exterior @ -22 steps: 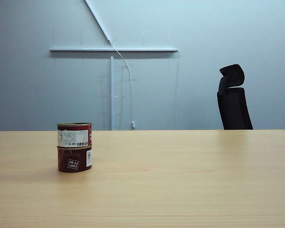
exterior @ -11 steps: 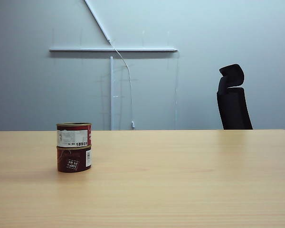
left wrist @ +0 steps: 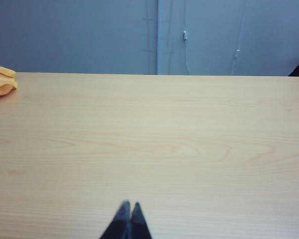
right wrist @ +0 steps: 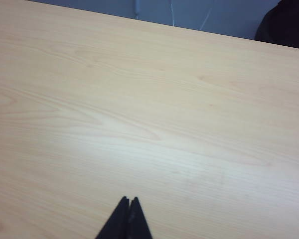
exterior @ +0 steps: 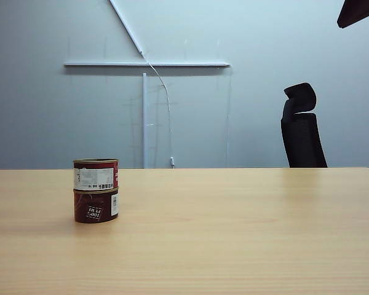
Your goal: Stack a can of tomatoes on the right onto the can of tomatoes on the left.
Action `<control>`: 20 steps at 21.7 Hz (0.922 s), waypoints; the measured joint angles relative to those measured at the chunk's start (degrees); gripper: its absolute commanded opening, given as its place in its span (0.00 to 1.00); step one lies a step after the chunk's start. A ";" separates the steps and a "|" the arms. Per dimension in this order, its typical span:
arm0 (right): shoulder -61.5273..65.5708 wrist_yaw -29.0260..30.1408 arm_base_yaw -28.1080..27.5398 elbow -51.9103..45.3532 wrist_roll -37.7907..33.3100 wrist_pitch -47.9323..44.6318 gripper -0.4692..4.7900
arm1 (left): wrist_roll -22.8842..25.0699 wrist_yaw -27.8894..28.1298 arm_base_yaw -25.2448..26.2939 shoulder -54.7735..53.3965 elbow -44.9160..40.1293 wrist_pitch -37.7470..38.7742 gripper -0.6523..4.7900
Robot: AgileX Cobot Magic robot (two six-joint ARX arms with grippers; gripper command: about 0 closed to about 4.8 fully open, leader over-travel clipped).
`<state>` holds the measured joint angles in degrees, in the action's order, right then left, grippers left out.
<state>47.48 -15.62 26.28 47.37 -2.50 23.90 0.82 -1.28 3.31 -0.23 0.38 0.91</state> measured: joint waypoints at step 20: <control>-38.75 14.36 -28.24 -43.08 -4.90 -23.06 0.08 | -0.02 0.00 0.00 -0.02 0.00 0.15 0.12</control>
<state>8.73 -1.26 -1.96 4.29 -7.40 0.84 0.80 -1.28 3.31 -0.25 0.38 1.06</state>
